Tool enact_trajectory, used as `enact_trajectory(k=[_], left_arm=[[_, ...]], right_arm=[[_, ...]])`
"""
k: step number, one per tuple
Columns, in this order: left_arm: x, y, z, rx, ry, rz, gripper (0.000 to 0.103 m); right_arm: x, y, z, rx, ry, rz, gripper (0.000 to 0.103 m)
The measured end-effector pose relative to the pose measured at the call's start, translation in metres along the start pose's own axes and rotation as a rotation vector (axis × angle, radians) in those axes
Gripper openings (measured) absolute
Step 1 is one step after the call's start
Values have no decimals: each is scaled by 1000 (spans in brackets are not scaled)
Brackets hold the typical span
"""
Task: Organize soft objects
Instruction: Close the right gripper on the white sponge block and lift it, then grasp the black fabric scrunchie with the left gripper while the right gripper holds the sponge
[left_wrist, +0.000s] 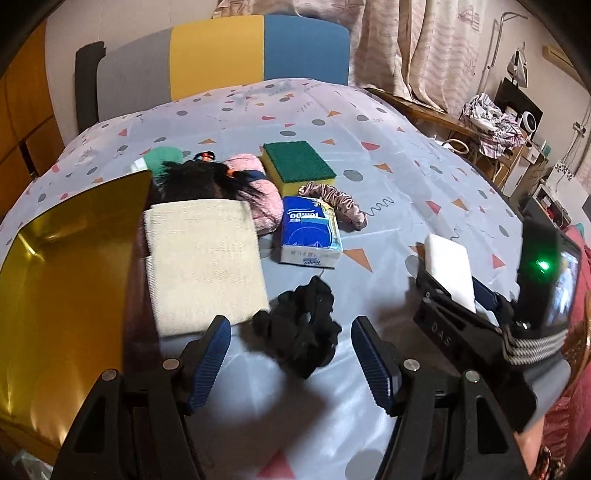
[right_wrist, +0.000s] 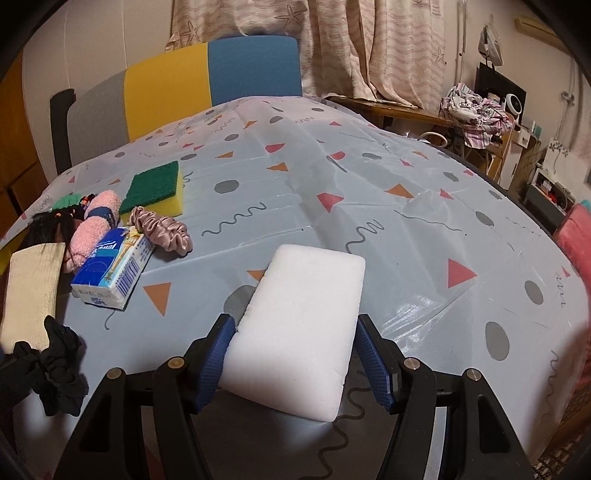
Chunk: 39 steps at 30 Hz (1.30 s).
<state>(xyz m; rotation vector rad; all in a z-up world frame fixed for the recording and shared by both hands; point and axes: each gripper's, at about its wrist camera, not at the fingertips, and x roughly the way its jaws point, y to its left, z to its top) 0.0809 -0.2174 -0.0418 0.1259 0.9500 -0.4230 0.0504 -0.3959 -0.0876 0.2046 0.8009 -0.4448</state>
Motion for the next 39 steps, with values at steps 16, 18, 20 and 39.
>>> enact_trajectory(k=[16,18,20,39], left_arm=[[37,-5,-1,58,-42,20,62],[37,-5,-3,67,-49,44,57],[37,-7,-7,91,-51,61,57],[-7,22,-25,5,-56,-128,19]], right_arm=[[1,1,-3,-9,-12,2,69],[0,1,-3,-8,-14,3,69],[0,1,-3,-9,-17,1,69],[-1,3,-5,-14,-25,0,69]])
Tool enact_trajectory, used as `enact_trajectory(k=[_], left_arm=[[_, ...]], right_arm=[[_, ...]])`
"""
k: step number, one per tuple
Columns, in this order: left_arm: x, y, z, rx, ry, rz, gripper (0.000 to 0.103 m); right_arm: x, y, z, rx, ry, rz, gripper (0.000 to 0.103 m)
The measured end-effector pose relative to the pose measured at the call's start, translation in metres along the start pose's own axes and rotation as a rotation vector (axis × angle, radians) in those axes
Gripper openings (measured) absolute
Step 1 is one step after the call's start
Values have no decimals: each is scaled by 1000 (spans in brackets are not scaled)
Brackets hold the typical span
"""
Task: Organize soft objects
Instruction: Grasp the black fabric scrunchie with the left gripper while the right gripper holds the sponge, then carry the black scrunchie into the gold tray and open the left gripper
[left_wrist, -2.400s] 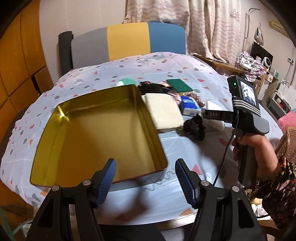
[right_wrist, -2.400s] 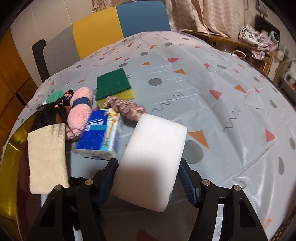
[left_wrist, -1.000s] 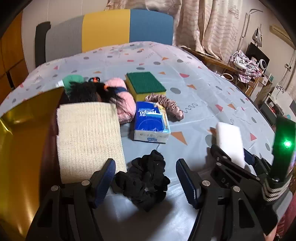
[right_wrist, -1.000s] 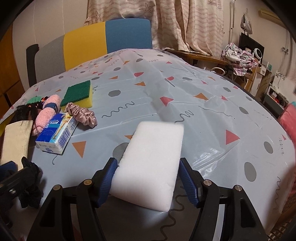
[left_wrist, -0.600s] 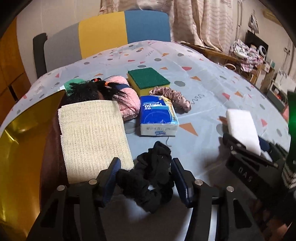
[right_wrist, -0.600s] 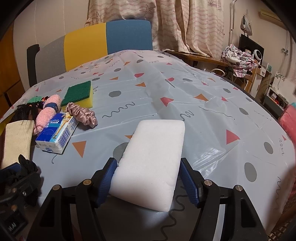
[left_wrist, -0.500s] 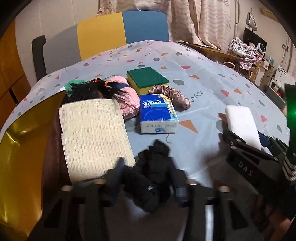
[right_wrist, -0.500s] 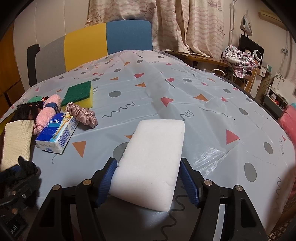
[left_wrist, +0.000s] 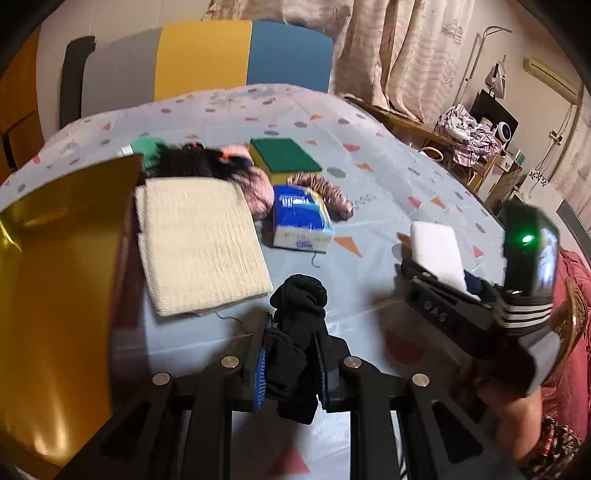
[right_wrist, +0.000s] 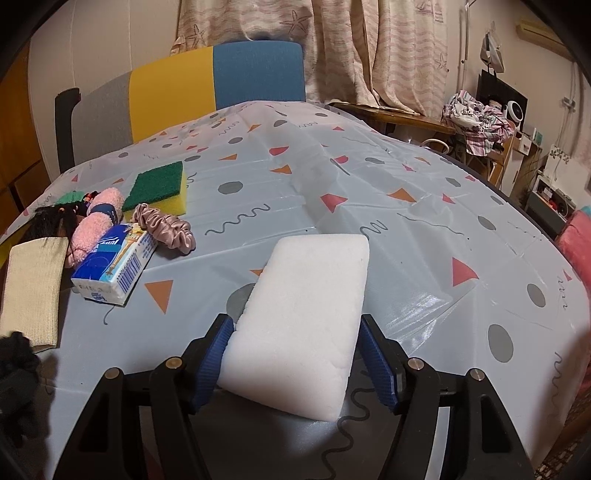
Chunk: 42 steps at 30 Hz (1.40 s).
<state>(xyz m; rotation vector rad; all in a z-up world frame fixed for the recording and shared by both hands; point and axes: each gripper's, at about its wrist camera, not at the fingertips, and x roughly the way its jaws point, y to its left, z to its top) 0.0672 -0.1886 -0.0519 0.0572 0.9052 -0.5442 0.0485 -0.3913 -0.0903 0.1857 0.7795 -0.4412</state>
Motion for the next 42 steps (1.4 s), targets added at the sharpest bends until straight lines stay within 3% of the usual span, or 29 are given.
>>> enact_trajectory(k=[3,8,19,21,27,35,38,40,42], left_arm=[[-20,1,6,9,-41,-8,20],[-43,18,17,6,-69,41,20],[-76,118,43,-125,-86,153,20],[-75,141,50,-134,-65,195,20],[-53,224,69,-285,22,237,20],[-24,284,80,-293,86,315,20],[-10,294,84,-287,101,304,25],[-5,295,85,-269,105,337,41],[-1,298,85,-269,108,364,47]], right_arm=[[0,1,0,-5,0,-4,69],[-1,3,-1,-14,-1,-13,69],[0,5,-1,-24,0,-23,69],[0,5,-1,-24,0,-23,69],[0,5,-1,-22,0,-21,69],[1,8,-2,-34,2,-35,69],[1,8,-2,-37,2,-38,69],[1,8,-2,-37,3,-39,69],[1,8,-2,-37,3,-39,69]])
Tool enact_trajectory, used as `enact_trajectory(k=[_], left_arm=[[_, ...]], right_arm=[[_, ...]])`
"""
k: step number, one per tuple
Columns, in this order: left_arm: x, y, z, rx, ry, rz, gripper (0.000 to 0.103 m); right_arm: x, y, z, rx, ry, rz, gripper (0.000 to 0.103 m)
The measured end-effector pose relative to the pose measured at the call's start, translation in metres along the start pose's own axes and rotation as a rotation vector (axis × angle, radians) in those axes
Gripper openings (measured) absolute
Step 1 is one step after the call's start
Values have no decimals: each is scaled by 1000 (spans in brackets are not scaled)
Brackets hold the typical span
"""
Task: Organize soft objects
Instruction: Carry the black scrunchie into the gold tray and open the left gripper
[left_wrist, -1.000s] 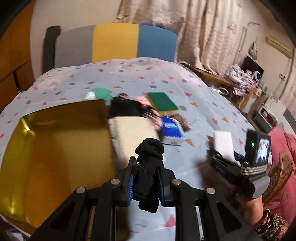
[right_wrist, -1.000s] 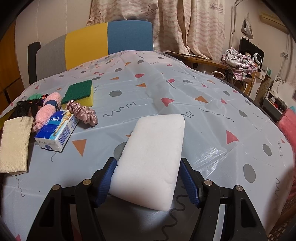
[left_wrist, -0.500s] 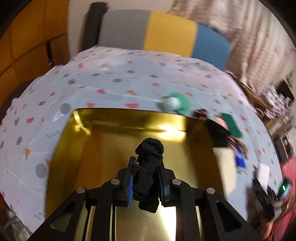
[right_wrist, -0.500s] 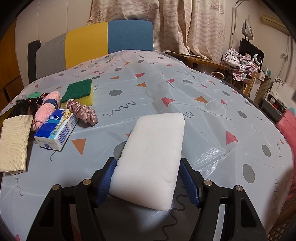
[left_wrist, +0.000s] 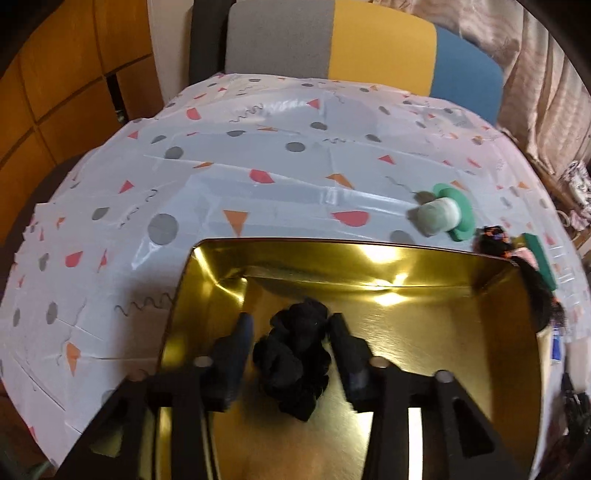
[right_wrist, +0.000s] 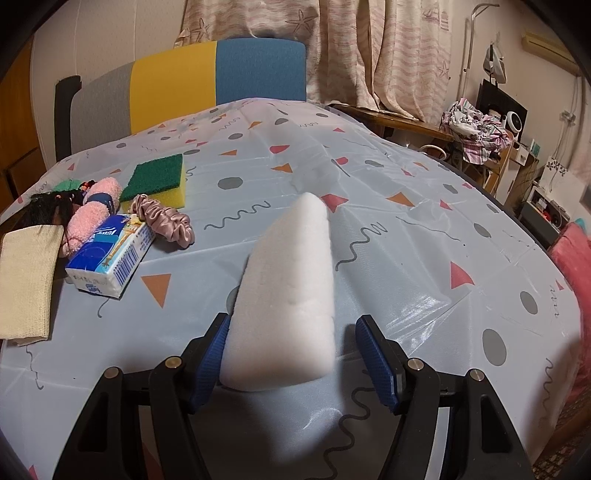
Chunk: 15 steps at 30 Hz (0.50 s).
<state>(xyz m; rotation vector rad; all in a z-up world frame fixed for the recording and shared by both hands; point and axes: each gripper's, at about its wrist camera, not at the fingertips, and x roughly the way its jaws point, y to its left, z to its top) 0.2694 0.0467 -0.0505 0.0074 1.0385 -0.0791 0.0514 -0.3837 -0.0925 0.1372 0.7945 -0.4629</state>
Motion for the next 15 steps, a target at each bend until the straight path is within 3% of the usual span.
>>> enact_trajectory(k=[4,12,15], left_arm=[[3,10,-2,-59,9,-6,60],[-45,14,-24,-125,-89,-31,60],[-66,12,-40,-150,-135,-83,60]], right_arm=[[0,0,0,0,0,0,69],[-1,-1,0,-2,3,-3,69],[-2,-2,2,0,14,14,62]])
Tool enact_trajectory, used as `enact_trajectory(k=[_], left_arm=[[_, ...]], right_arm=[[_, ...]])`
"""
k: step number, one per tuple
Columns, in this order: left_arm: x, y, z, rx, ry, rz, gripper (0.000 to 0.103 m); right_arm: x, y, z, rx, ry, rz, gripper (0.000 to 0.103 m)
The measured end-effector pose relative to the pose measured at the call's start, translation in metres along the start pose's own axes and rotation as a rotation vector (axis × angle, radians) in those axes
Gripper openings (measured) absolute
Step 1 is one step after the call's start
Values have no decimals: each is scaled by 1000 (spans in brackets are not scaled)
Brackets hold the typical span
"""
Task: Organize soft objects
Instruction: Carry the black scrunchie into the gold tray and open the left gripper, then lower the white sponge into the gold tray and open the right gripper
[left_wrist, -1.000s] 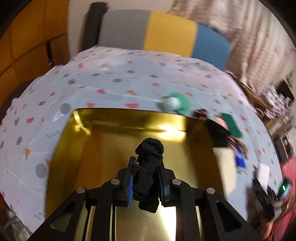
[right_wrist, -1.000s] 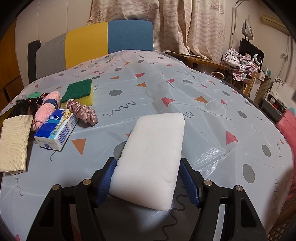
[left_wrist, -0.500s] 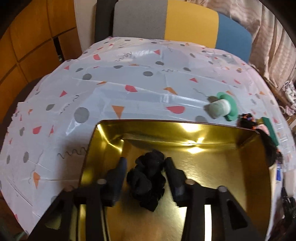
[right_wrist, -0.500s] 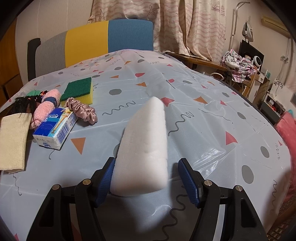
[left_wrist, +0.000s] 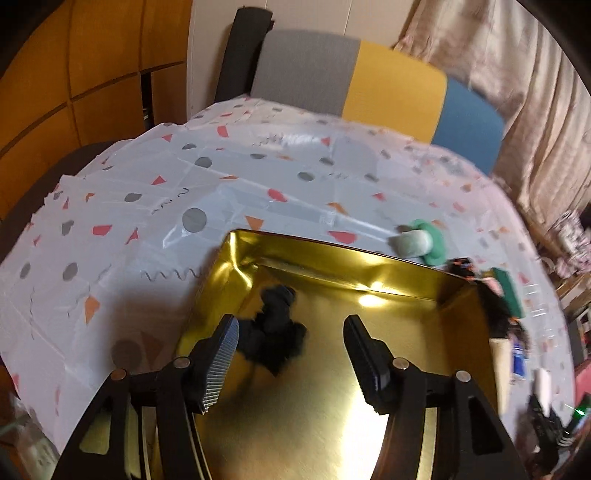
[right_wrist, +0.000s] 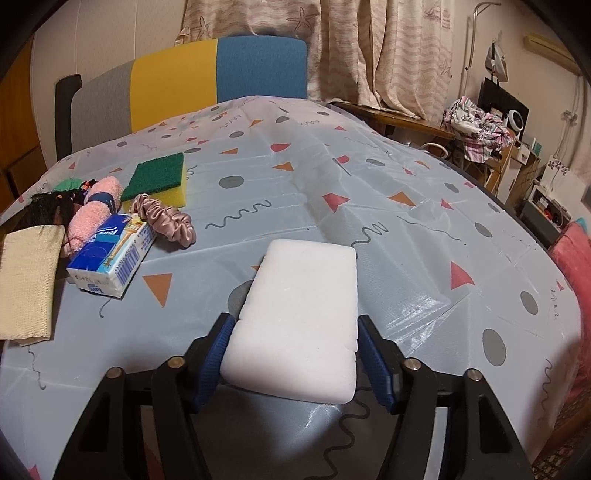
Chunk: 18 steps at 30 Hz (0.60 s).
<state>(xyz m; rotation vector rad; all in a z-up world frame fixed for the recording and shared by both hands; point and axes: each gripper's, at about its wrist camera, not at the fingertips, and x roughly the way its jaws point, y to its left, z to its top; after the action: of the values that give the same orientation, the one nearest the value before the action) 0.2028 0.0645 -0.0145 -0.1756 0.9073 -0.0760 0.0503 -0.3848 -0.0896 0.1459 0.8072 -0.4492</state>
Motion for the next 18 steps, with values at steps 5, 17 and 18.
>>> enact_trajectory(k=[5,17,18], left_arm=[[-19,-8,-24,-10,-12,-67,60],[-36,9,-60,-74,0,-91,60],[-36,11,-62,-82,5,-85,60]], right_arm=[[-5,2,-1,5,11,21,59],[-79,59,8,-90,-95,166,59],[-88,71,12,-107,-112,202,59]])
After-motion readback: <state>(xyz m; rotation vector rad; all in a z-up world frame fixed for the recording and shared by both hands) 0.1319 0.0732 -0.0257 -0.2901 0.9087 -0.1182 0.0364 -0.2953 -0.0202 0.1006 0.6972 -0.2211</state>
